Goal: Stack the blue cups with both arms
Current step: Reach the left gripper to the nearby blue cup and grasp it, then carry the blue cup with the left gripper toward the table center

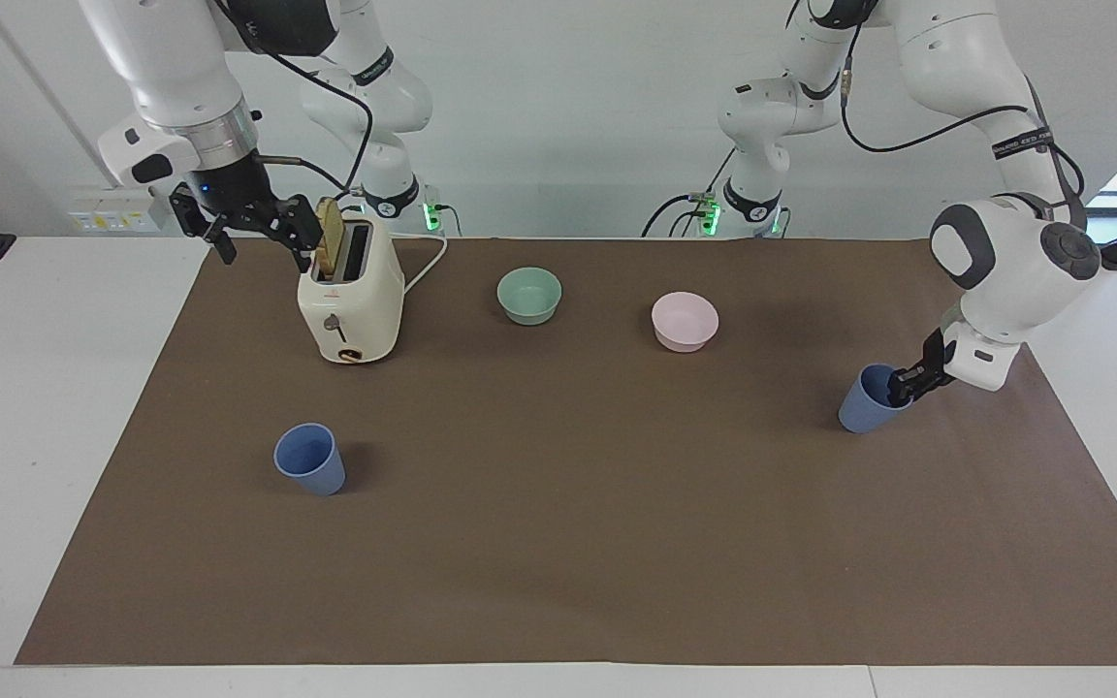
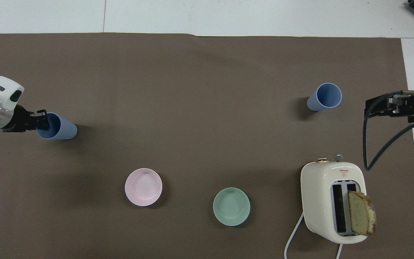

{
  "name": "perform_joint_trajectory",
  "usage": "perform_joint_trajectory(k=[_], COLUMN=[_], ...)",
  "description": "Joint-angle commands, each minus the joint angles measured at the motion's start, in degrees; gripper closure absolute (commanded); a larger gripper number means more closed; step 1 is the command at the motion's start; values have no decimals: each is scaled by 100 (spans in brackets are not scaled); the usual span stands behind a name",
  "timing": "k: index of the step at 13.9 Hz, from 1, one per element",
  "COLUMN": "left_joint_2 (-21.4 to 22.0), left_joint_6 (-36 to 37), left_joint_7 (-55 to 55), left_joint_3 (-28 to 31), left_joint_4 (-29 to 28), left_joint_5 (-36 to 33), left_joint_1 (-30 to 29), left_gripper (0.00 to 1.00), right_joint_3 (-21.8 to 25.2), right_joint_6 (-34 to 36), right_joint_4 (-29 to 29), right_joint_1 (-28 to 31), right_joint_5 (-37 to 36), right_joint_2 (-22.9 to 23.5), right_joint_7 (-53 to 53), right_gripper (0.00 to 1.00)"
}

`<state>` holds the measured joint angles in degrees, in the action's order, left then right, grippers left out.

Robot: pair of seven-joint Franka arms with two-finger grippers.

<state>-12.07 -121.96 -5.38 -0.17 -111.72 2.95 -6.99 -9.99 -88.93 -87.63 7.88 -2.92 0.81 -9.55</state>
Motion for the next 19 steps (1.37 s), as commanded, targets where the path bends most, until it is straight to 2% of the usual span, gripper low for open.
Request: perform_joint_trajectory(k=[1,2,4,7,11,16,19], left_joint_2=[82,82,74,126,91,21,-295], left_joint_6=[-118,4,696,1357,1517,974,700], left_joint_7=[-77,-86,-94,-365,-1804,-3326,-4188], left_joint_3=[35,26,8,-1,-1,-9,-27], left_joint_4=[-52,78,674,1388,1916,1829,1689], left_joint_5=[-32,-32,64,451,417,487,487], left_joint_1=[57,57,75,364,1329,2524,3210], left_gripper=[100,100,100,100,100,100,100], right_joint_3=[-55,-55,-55,-55,-55,-55,-55], right_joint_6=[-71,-71,-71,-194,-186,-317,-492], right_joint_4=[44,44,44,44,44,44,88], right_joint_1=[73,73,73,73,73,82,99], right_joint_5=[11,11,11,11,11,-6,-24], right_joint_2=[33,33,42,42,51,77,340], right_joint_7=[-29,-29,-29,-20,-20,-12,-12], right_gripper=[0,0,0,0,0,0,0])
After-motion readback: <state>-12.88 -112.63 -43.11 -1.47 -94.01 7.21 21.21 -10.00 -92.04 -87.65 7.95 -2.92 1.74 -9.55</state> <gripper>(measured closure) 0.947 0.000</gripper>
